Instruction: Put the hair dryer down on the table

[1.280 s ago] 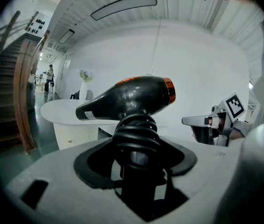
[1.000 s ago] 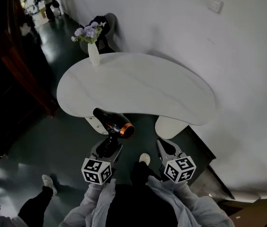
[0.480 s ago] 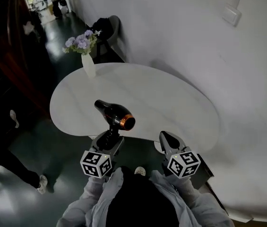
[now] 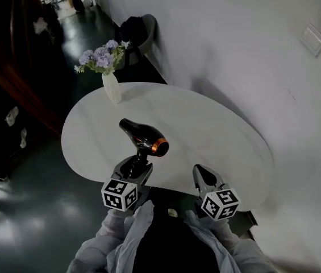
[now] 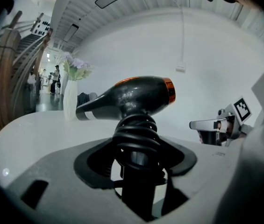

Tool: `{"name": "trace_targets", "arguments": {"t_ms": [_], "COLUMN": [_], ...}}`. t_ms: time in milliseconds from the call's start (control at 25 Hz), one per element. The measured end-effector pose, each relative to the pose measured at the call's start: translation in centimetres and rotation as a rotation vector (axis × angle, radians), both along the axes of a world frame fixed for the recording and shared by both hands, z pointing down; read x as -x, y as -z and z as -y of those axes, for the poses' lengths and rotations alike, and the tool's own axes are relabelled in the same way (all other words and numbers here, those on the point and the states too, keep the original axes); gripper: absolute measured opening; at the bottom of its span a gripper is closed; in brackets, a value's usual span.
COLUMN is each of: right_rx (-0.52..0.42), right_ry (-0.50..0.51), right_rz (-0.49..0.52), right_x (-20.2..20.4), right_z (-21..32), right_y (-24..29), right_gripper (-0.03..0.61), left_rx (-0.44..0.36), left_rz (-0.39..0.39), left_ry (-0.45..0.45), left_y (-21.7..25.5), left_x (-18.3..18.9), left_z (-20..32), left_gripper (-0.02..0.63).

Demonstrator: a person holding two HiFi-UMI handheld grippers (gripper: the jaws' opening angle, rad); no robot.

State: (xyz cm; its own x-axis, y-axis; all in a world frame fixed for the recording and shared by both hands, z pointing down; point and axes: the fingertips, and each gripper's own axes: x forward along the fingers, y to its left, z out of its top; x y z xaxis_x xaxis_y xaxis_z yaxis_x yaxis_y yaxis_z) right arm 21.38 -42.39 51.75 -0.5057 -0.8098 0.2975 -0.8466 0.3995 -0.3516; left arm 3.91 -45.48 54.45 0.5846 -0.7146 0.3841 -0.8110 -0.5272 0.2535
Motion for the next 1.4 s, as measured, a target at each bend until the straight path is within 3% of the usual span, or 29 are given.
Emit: {"name": "trace_targets", "arguments": {"t_ms": [280,520,720,1000,1400], "right_rx": [0.036,0.091,0.141,0.186,0.190], "right_ry": [-0.005,-0.014,-0.032,-0.054,-0.014], "right_rz": [-0.036,-0.042,-0.053,-0.071,-0.085], "right_x": [0.6,1.6,1.3,1.0,2.5], "right_z": [8.8,13.5,15.6,16.7,15.7], "right_y": [-0.1,-1.8,-3.4,-4.8,-4.8], "right_gripper": [0.011,0.011,0.011,0.011,0.011], "left_rx": [0.071,0.140,0.184,0.146,0.139], "left_rz": [0.087,0.239,0.310,0.515,0.492], "left_ry": [-0.033,-0.067,-0.080,-0.174,-0.223], "left_y": [-2.0,-6.7,-10.5,-14.0,-14.8], "left_x": [-0.3,0.6,1.0,0.7,1.0], "left_z": [10.9,16.8,19.3,18.9,18.3], "left_gripper": [0.284,0.284,0.284,0.285,0.288]}}
